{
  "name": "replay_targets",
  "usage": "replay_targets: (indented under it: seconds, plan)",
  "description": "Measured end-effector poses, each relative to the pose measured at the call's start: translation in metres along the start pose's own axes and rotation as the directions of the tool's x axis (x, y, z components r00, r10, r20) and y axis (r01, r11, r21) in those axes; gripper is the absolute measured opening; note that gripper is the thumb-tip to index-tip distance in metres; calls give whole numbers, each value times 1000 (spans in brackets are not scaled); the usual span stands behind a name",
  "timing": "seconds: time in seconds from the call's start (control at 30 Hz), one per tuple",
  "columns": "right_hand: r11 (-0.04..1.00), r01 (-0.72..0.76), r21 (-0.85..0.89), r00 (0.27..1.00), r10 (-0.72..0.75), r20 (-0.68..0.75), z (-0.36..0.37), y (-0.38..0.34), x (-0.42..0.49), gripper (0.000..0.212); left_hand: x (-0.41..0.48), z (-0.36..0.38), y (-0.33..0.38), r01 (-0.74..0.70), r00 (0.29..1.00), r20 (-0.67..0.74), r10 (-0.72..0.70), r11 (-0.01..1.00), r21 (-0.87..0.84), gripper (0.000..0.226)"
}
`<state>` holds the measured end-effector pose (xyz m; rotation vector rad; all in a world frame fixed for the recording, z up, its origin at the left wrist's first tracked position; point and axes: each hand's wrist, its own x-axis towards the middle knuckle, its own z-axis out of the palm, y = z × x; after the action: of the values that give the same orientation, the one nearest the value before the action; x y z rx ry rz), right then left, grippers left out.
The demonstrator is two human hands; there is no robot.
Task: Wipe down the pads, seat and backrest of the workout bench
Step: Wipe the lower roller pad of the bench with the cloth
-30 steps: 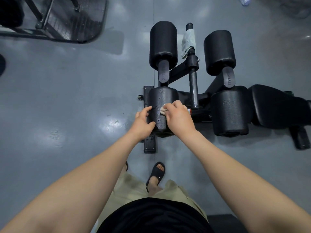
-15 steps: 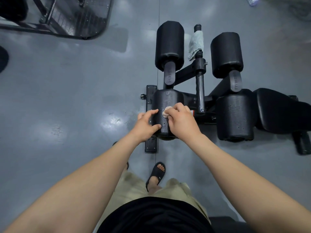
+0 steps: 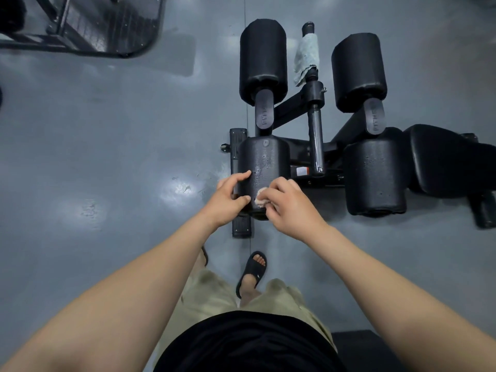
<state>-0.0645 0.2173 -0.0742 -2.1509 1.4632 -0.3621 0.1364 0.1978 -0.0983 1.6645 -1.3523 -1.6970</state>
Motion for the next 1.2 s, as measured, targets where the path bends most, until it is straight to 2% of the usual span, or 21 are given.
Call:
replay_targets:
  seconds: [0.13, 0.27, 0.33, 0.43, 0.5, 0.73, 1.2]
  plan:
    - [996, 74, -53, 994, -69, 87, 1, -1, -21, 28, 2, 3, 2, -1, 1000, -24, 1, 1000, 13, 56]
    - [978, 150, -142, 986, -139, 89, -1, 1, -14, 24, 5, 3, 2, -19, 999, -38, 21, 999, 39, 56]
    - [990, 105, -99, 994, -101, 38, 0, 3, -2, 24, 4, 4, 4, -19, 999, -28, 21, 998, 65, 56]
    - [998, -63, -10, 992, 61, -108, 0, 8, 20, 23, 3, 6, 6, -19, 999, -26, 22, 994, 105, 56]
    - [993, -118, -7, 983, 116, -141, 2, 6, 25, 23, 3, 6, 6, -14, 999, -30, 17, 993, 119, 57]
    - [999, -46, -20, 993, 44, -110, 10, 1, -6, 25, 3, 4, 4, -16, 999, -25, 19, 992, 128, 58]
    - [969, -212, -130, 967, 188, -172, -13, 5, 95, 37, 1, 9, 9, -1, 999, -35, 6, 992, 125, 59]
